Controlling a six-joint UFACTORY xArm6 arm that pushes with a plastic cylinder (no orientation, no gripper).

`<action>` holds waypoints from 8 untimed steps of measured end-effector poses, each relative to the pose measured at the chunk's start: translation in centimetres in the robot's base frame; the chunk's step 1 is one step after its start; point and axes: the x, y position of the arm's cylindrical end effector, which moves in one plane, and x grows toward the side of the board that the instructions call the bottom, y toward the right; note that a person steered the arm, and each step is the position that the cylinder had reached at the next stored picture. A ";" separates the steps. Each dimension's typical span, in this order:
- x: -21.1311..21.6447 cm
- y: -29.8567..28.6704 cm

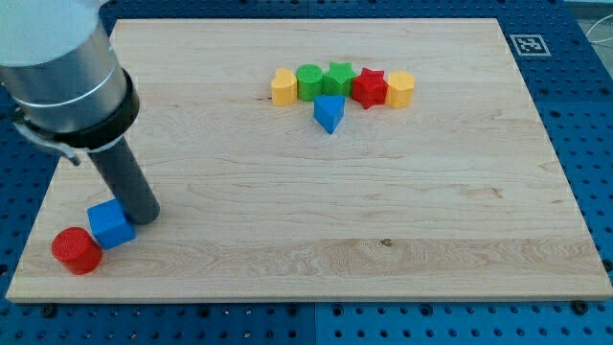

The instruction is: Separate the yellow heart from the green circle

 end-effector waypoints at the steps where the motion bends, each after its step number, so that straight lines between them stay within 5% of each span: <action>1: 0.8 -0.8; 3: 1.4 -1.6; 8: -12.3 3.8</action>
